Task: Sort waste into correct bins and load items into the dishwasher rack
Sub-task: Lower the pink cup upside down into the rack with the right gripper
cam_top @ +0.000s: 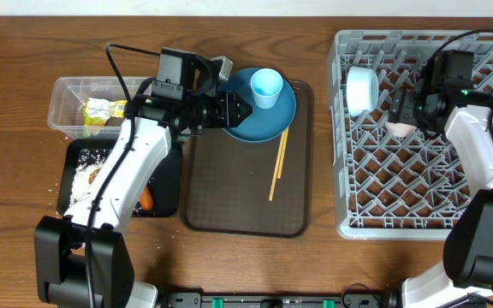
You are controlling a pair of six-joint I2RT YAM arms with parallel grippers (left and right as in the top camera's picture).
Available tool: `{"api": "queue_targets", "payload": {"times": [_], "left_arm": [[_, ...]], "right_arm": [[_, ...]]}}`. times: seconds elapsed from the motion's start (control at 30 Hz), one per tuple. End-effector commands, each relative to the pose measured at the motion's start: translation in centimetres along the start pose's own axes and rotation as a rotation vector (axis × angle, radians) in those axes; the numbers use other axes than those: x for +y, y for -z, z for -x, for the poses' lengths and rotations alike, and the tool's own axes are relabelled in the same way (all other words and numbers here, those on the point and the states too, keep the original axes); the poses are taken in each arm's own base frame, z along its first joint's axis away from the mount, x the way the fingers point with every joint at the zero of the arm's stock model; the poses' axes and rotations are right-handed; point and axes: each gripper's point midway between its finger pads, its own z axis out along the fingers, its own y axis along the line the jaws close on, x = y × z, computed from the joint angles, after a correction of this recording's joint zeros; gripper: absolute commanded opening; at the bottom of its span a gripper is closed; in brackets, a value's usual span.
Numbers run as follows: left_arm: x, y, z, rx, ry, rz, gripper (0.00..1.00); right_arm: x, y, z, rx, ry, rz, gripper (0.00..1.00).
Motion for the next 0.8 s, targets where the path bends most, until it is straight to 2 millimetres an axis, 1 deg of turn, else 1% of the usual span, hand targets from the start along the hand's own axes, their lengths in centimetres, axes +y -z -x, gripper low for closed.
{"api": "queue_targets", "payload": {"times": [0.0, 0.07, 0.13, 0.2, 0.27, 0.3, 0.33, 0.37, 0.4, 0.43, 0.5, 0.53, 0.57, 0.6, 0.63, 0.77], "left_arm": [[0.3, -0.1, 0.4, -0.018, -0.025, 0.009, 0.40], [0.2, 0.0, 0.9, -0.032, -0.032, 0.010, 0.40], [1.0, -0.1, 1.4, -0.060, -0.013, 0.077, 0.40], [1.7, -0.3, 1.8, -0.089, -0.023, 0.156, 0.40], [2.0, -0.7, 2.1, -0.117, -0.048, 0.227, 0.44], [1.7, -1.0, 2.4, -0.140, -0.070, 0.264, 0.47], [1.5, -1.2, 2.6, -0.157, -0.087, 0.285, 0.47], [1.3, -1.4, 3.0, -0.185, -0.107, 0.317, 0.50], [1.1, -1.4, 3.5, -0.217, -0.127, 0.351, 0.53], [0.9, -1.4, 4.1, -0.254, -0.145, 0.387, 0.61], [0.6, -1.3, 5.3, -0.326, -0.174, 0.445, 0.71], [0.3, -1.4, 5.7, -0.348, -0.183, 0.450, 0.76], [-0.1, -1.7, 6.0, -0.364, -0.192, 0.438, 0.82], [-0.3, -1.9, 6.2, -0.372, -0.196, 0.431, 0.91], [-0.4, -2.1, 6.2, -0.373, -0.198, 0.428, 0.98], [0.6, -3.1, 5.9, -0.357, -0.192, 0.448, 0.98]], "right_arm": [[0.8, 2.8, 2.0, -0.063, 0.027, 0.017, 0.87], [0.9, 4.6, 2.6, -0.085, 0.025, 0.020, 0.87], [0.9, 6.5, 2.9, -0.112, 0.025, 0.024, 0.88], [0.9, 8.0, 3.0, -0.137, 0.024, 0.027, 0.88], [0.9, 9.3, 3.0, -0.155, 0.023, 0.036, 0.88], [1.2, 9.9, 3.0, -0.165, 0.024, 0.051, 0.88], [1.4, 10.3, 2.9, -0.169, 0.026, 0.065, 0.89], [1.7, 10.7, 2.9, -0.174, 0.028, 0.088, 0.93], [2.2, 11.0, 2.8, -0.176, 0.031, 0.116, 0.99], [2.6, 11.3, 2.8, -0.179, 0.033, 0.138, 0.99], [3.2, 11.6, 2.6, -0.176, 0.037, 0.177, 0.99], [3.3, 11.6, 2.5, -0.171, 0.037, 0.182, 0.99], [3.3, 11.5, 2.4, -0.167, 0.037, 0.180, 0.99], [3.2, 11.5, 2.3, -0.161, 0.037, 0.179, 0.99], [3.2, 11.5, 2.1, -0.155, 0.037, 0.179, 0.99], [3.2, 11.5, 2.1, -0.153, 0.037, 0.178, 0.99]]}}
